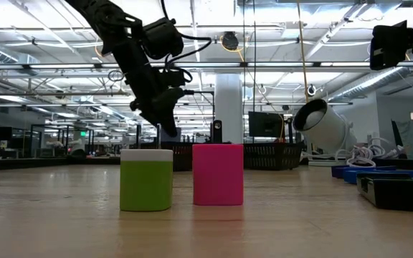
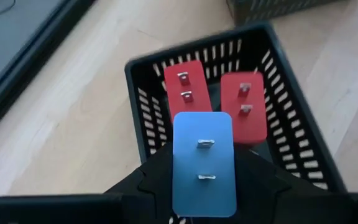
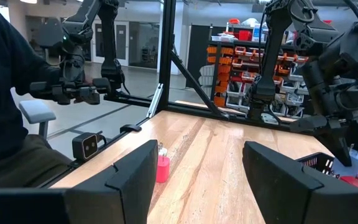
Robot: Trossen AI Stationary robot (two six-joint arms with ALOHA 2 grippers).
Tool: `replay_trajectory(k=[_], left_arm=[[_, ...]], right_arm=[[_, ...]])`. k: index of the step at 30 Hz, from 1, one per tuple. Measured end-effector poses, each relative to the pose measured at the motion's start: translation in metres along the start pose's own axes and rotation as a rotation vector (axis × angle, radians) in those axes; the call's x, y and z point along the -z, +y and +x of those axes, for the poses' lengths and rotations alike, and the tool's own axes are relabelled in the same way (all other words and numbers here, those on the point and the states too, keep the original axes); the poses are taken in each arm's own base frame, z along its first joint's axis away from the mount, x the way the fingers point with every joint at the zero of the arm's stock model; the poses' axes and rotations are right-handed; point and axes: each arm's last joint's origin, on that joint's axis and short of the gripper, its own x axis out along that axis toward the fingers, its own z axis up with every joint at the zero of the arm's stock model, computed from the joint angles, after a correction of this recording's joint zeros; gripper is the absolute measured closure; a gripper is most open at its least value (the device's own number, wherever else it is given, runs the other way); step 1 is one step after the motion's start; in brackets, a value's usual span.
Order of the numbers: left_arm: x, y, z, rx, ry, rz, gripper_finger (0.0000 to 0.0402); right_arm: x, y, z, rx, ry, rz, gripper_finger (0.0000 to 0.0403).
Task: Pick & Place Office items
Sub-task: Put the blue charger adapter into the left black bin
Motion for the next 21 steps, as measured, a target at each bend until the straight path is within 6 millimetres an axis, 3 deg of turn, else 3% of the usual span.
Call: replay_trajectory(k=[8, 13, 21], left_arm=[[-0.0011, -0.0014, 0.0044, 0.000, -0.013, -0.006, 0.0280], [-0.0009, -0.0014, 0.0045, 0.000, -0.012, -0.006, 0.0262], [-0.0010, -0.0014, 0.0045, 0.000, -0.013, -0.014, 0.0280]], right_arm=[[0.0001, 0.0000, 0.0000, 0.000, 0.000, 0.000, 0.0179], [0.0000, 0.0000, 0.0000, 0.000, 0.000, 0.000, 0.0179], [0.0000, 0.0000, 0.0000, 0.000, 0.000, 0.000, 0.0179]])
